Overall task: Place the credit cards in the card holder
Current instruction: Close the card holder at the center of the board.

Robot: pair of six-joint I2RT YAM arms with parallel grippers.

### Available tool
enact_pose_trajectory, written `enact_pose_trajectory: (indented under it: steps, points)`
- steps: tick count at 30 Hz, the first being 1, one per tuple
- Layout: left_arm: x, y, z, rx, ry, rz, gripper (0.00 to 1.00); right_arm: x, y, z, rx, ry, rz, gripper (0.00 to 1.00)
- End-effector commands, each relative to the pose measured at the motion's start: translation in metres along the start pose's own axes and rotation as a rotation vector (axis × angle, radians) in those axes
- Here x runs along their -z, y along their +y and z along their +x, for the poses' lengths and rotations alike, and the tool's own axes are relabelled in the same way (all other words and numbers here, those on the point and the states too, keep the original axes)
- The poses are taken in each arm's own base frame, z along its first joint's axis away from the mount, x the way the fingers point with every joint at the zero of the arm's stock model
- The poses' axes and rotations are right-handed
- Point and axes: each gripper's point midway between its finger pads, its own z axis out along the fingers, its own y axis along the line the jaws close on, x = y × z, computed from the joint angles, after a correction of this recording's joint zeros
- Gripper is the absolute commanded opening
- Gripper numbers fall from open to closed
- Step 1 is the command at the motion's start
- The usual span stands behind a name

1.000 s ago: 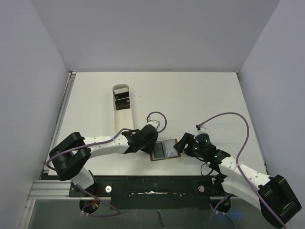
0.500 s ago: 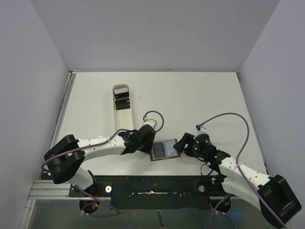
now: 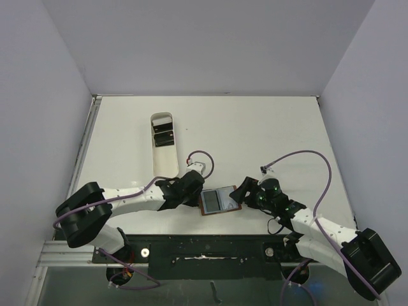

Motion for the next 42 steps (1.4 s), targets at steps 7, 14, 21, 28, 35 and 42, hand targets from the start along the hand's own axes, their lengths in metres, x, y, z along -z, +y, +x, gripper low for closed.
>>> enact_pose_trajectory:
  steps: [7,14,21,28,35,42]
  points:
    - [0.001,-0.015,-0.01,0.038,-0.059,0.083,0.01,-0.003,-0.013,0.021,-0.056,0.058,0.006,0.71]
    - [0.002,-0.015,-0.011,0.04,-0.066,0.084,0.01,-0.005,-0.003,0.02,-0.086,0.058,-0.041,0.71]
    - [-0.001,-0.018,-0.008,0.046,-0.058,0.1,0.01,-0.003,0.008,0.016,-0.142,0.04,-0.12,0.71]
    - [-0.003,-0.023,-0.007,0.052,-0.055,0.123,0.01,0.001,0.021,0.01,-0.167,0.021,-0.183,0.71]
    - [-0.008,-0.025,-0.003,0.052,-0.037,0.134,0.01,0.007,0.037,0.003,-0.167,0.009,-0.251,0.71]
    - [-0.008,-0.031,-0.004,0.059,-0.037,0.162,0.01,0.014,0.052,-0.004,-0.175,-0.004,-0.314,0.71]
